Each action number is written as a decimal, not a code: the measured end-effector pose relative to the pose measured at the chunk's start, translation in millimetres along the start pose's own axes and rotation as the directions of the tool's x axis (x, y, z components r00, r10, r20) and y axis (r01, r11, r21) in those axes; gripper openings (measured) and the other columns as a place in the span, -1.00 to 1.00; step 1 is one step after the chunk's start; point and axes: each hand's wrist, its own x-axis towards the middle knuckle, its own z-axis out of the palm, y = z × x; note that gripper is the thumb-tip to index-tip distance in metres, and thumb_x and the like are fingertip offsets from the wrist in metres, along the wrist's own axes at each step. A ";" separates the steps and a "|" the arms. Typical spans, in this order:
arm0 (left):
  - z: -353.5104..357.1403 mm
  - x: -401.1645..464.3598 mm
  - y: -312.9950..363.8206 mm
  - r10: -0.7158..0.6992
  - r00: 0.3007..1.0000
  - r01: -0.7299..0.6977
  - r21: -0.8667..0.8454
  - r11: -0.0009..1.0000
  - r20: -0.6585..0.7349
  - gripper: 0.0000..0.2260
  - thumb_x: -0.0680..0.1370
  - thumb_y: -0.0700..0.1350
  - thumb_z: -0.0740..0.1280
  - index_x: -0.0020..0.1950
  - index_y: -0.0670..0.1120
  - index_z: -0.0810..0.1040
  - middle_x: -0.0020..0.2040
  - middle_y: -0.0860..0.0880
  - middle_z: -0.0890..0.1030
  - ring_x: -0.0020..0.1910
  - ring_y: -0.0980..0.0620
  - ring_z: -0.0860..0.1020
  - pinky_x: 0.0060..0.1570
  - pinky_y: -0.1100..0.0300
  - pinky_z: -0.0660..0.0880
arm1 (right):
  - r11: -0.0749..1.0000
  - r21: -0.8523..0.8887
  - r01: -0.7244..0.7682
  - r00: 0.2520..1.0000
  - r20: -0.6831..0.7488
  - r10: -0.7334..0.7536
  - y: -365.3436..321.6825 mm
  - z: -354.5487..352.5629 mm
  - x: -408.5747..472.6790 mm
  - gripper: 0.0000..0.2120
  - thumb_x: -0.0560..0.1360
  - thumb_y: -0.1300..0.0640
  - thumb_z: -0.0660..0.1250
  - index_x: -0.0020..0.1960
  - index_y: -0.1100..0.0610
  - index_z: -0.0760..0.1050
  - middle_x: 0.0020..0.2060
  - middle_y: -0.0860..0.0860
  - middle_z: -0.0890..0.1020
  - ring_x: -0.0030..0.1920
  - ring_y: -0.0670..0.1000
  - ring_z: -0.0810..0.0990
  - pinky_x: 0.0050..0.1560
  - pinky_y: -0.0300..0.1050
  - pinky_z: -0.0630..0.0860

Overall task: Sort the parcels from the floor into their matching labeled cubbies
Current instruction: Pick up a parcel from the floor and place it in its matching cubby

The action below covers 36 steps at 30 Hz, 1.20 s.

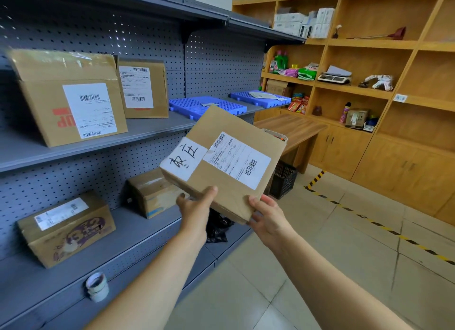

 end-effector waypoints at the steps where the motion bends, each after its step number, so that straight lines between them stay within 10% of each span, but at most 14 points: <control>1: 3.0 -3.0 -1.8 -0.009 0.999 0.010 -0.032 0.999 0.035 -0.37 0.45 -0.05 0.42 0.37 -0.08 0.13 0.27 -0.09 0.43 0.05 0.04 0.46 0.07 0.10 0.35 | 0.999 0.034 -0.004 1.000 0.001 0.004 4.7 4.6 -0.7 -0.45 0.42 0.21 0.43 0.36 0.20 0.35 0.11 0.17 0.62 0.02 0.14 0.62 -0.19 -0.02 0.60; 8: -6.4 7.0 -1.2 0.011 0.993 0.005 -0.132 0.991 0.120 -0.53 0.42 -0.10 0.45 0.26 -0.18 0.39 0.09 -0.10 0.61 -0.03 0.02 0.60 0.04 0.00 0.56 | 0.999 -0.048 -0.002 1.000 0.009 0.002 10.6 9.0 -11.0 -0.14 0.33 0.11 0.52 0.50 0.12 0.13 0.25 0.12 0.54 0.22 0.15 0.54 0.27 0.32 0.42; 12: -18.8 19.4 7.0 0.036 0.990 -0.030 -0.042 0.999 0.136 -0.56 0.40 -0.14 0.47 0.23 -0.14 0.41 0.05 -0.05 0.60 -0.07 0.05 0.57 0.10 -0.04 0.52 | 0.987 -0.125 0.098 0.976 -0.179 -0.120 -20.8 -8.7 -10.4 -0.22 0.45 0.13 0.42 0.51 0.12 0.04 0.25 0.05 0.48 0.23 0.04 0.46 0.38 0.15 0.32; 17: -19.7 27.3 6.1 0.068 0.979 -0.073 0.017 0.997 0.192 -0.57 0.42 -0.23 0.45 0.22 -0.14 0.38 -0.06 0.01 0.61 -0.13 0.13 0.56 -0.25 0.24 0.41 | 0.925 -0.335 0.179 0.920 -0.277 -0.278 -60.5 -40.3 -15.8 -0.17 0.41 0.02 0.45 0.52 -0.02 0.04 0.45 0.06 0.31 0.35 0.06 0.37 0.32 -0.02 0.30; 26: 25.6 34.4 -4.6 0.037 0.943 -0.063 0.069 0.996 0.331 -0.46 0.40 -0.25 0.46 0.33 -0.06 0.37 0.11 -0.04 0.62 0.06 -0.02 0.57 0.15 -0.01 0.47 | 0.792 -0.538 0.290 0.873 -0.189 -0.449 -80.6 -73.2 -37.1 -0.28 0.40 0.14 0.45 0.45 -0.10 0.21 0.34 0.01 0.43 0.21 -0.01 0.47 0.07 -0.14 0.45; 31: 76.0 29.0 -16.2 0.065 0.913 -0.089 0.041 0.995 0.402 -0.50 0.43 -0.24 0.42 0.32 -0.12 0.35 0.17 -0.07 0.57 -0.05 0.05 0.57 -0.21 0.13 0.45 | 0.800 -0.520 0.299 0.844 -0.247 -0.477 -93.6 -109.5 -40.1 -0.37 0.38 0.18 0.45 0.36 -0.13 0.30 0.14 -0.05 0.54 0.12 0.02 0.55 -0.03 -0.15 0.52; 36: 144.5 30.3 -34.9 0.094 0.874 -0.138 0.060 0.989 0.477 -0.65 0.47 -0.20 0.39 0.21 -0.02 0.41 0.14 -0.01 0.57 -0.01 0.09 0.57 -0.16 0.17 0.46 | 0.815 -0.471 0.337 0.810 -0.297 -0.506 -121.5 -158.3 -38.3 -0.42 0.39 0.25 0.42 0.30 -0.13 0.33 0.09 -0.06 0.58 0.06 -0.04 0.58 -0.10 -0.25 0.51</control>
